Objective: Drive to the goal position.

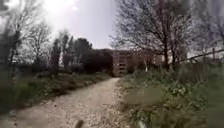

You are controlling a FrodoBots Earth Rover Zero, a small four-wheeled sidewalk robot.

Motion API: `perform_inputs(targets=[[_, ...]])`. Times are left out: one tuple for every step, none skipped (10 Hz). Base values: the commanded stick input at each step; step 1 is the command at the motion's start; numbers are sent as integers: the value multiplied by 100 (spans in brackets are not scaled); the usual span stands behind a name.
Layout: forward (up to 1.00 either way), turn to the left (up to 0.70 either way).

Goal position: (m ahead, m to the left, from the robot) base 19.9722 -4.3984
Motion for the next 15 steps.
perform_inputs(targets=[[100, 0], [100, 0], [100, 0], [100, 0], [100, 0], [100, 0], [100, 0], [100, 0], [100, 0], [100, 0], [100, 0], [100, 0], [100, -16], [100, -40], [100, -38]])
